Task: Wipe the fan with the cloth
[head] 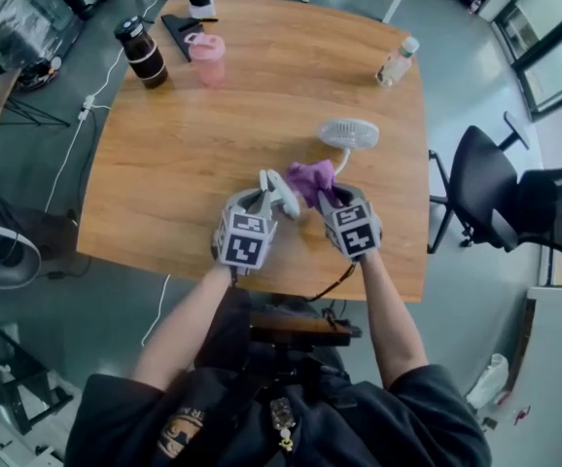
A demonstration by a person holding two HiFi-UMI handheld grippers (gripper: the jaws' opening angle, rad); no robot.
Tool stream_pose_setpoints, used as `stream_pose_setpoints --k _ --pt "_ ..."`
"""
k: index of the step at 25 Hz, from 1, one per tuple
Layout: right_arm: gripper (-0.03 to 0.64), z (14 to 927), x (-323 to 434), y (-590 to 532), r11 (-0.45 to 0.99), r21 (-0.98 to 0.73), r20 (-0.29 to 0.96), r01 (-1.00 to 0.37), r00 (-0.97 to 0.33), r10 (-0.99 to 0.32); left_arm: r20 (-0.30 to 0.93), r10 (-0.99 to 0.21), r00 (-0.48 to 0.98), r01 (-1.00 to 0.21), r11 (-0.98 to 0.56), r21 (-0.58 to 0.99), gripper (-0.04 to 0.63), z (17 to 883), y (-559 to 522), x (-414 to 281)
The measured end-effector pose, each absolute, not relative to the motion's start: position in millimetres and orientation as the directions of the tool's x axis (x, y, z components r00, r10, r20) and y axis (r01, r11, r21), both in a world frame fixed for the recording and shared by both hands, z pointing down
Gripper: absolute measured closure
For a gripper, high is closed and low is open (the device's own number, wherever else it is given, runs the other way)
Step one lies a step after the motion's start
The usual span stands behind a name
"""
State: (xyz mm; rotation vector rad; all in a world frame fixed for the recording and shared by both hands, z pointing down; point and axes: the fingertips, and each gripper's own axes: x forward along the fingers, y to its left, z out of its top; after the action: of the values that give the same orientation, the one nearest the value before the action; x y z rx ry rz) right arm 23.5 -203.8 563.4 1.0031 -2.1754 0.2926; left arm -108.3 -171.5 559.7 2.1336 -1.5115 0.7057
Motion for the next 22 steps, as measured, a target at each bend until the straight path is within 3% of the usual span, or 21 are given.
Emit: stream_pose_setpoints --k 6,16,22 --pt "0.541 541.5 82.7 -258.6 0.557 0.144 0.642 -0.818 -0.351 -0.682 0.655 -0.715 0.245 -0.95 -0.31 0.017 0.571 560.4 -172.0 -107.4" --pt "0.543 488.1 88.9 -269.6 0.549 0.129 0.51 -0.826 -0.42 -0.751 0.659 -0.712 0.241 -0.904 -0.413 -0.115 0.591 543.3 -211.9 -63.3" --pt "0.541 468.7 131.4 -297.5 0.443 0.149 0.45 -0.884 -0.338 -0.827 0.661 -0.724 0.198 -0.886 -0.42 -0.195 0.591 555.9 -215.3 -61.1"
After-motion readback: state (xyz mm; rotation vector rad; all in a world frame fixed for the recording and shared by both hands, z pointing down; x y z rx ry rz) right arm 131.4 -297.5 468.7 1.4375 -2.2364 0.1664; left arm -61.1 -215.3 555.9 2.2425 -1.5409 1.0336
